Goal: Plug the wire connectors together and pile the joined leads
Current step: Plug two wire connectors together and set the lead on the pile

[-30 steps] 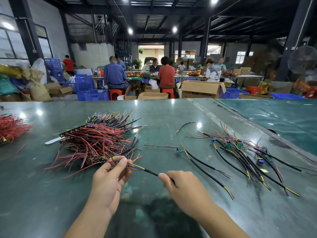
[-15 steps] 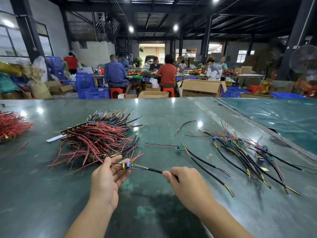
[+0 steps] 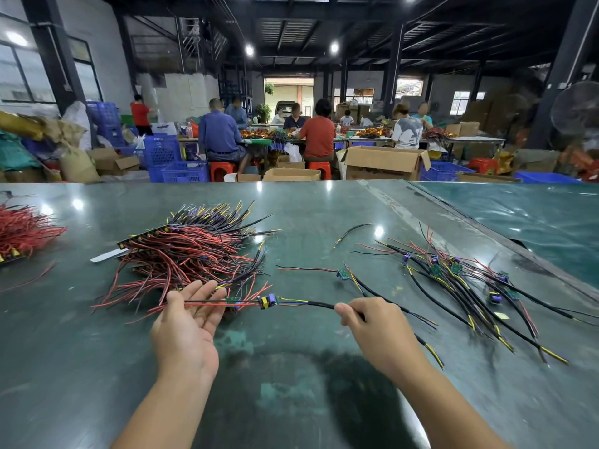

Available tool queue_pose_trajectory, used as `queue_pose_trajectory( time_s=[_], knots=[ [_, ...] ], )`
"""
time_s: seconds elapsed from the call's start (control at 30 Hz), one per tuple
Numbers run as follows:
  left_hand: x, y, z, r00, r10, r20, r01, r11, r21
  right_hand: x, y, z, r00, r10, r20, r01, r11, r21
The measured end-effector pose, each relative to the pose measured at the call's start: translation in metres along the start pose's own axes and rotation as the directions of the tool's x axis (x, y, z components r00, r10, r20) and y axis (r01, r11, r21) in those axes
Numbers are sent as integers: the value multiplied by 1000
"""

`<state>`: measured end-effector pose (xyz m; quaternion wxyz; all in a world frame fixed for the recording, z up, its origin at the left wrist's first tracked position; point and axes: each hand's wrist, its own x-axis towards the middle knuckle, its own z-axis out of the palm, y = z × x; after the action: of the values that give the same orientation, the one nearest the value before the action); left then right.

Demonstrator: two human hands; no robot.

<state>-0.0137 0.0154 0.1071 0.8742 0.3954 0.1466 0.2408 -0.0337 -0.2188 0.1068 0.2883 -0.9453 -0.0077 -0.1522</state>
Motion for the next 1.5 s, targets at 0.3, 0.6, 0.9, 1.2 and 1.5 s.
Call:
queue_pose_trajectory(
  time_s=[0.3, 0.6, 0.9, 1.2, 1.5],
  knots=[
    [1, 2, 13, 1000, -4, 1, 3, 987, 163, 3, 2, -6, 998, 39, 40, -38, 999, -20],
    [25, -18, 99, 988, -136, 77, 119, 974, 194, 25, 7, -27, 983, 112, 144, -97, 990, -107],
    [30, -16, 84, 868, -286, 407, -142, 642, 753, 61, 4, -8, 985, 32, 169, 63, 847, -528],
    [30, 23, 22, 833, -174, 526, -358, 556, 750, 107, 11, 57, 966, -59, 252, 175, 866, -468],
    [47, 4, -9, 821, -70, 566, -567, 3, 823, 123, 87, 19, 978, 199, 59, -135, 825, -549]
  ],
)
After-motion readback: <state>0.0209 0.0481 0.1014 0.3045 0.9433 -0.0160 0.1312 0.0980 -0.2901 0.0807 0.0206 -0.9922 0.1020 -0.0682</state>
